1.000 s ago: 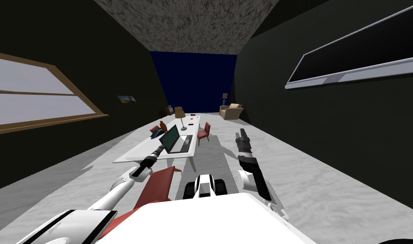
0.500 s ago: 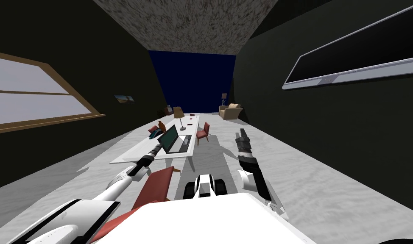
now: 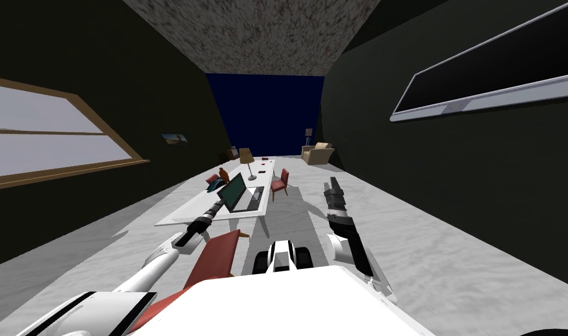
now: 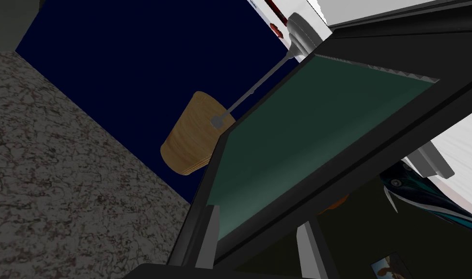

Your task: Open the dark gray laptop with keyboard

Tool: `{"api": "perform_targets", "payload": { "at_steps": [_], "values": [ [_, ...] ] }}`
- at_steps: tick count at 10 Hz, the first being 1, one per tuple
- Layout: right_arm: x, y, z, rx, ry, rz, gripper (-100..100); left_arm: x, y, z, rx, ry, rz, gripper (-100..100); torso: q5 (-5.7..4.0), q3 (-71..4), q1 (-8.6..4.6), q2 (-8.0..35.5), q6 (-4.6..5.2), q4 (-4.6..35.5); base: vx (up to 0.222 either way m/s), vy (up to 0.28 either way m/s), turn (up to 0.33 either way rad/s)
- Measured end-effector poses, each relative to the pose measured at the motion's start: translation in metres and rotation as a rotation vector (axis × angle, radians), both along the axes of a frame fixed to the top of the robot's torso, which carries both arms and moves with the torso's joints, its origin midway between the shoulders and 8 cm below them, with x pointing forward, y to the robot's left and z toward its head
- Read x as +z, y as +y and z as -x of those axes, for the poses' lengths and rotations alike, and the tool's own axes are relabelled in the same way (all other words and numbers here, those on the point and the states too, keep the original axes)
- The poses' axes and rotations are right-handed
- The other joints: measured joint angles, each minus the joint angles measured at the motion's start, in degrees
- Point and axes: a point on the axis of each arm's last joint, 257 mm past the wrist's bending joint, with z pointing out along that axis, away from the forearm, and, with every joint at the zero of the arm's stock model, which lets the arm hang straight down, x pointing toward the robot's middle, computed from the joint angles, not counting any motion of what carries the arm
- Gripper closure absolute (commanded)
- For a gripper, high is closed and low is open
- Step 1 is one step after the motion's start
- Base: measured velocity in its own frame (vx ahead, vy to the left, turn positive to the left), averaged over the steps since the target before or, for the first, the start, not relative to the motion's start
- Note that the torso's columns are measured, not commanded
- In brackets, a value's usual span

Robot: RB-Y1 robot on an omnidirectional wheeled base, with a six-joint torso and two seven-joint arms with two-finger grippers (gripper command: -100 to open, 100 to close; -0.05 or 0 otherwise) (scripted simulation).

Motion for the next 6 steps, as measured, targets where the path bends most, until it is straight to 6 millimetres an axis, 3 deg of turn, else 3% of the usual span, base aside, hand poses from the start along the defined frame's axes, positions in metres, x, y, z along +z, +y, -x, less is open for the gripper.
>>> {"api": "perform_targets", "payload": {
  "at_steps": [6],
  "values": [
    [0.000, 0.000, 0.000, 0.000, 0.000, 0.000, 0, -0.003, -0.054, -0.001, -0.049, -0.010, 0.013, 100, 0.06, -0.12, -0.38, -0.28, 0.42, -0.25, 0.021, 0.058, 0.042]
  ]
}}
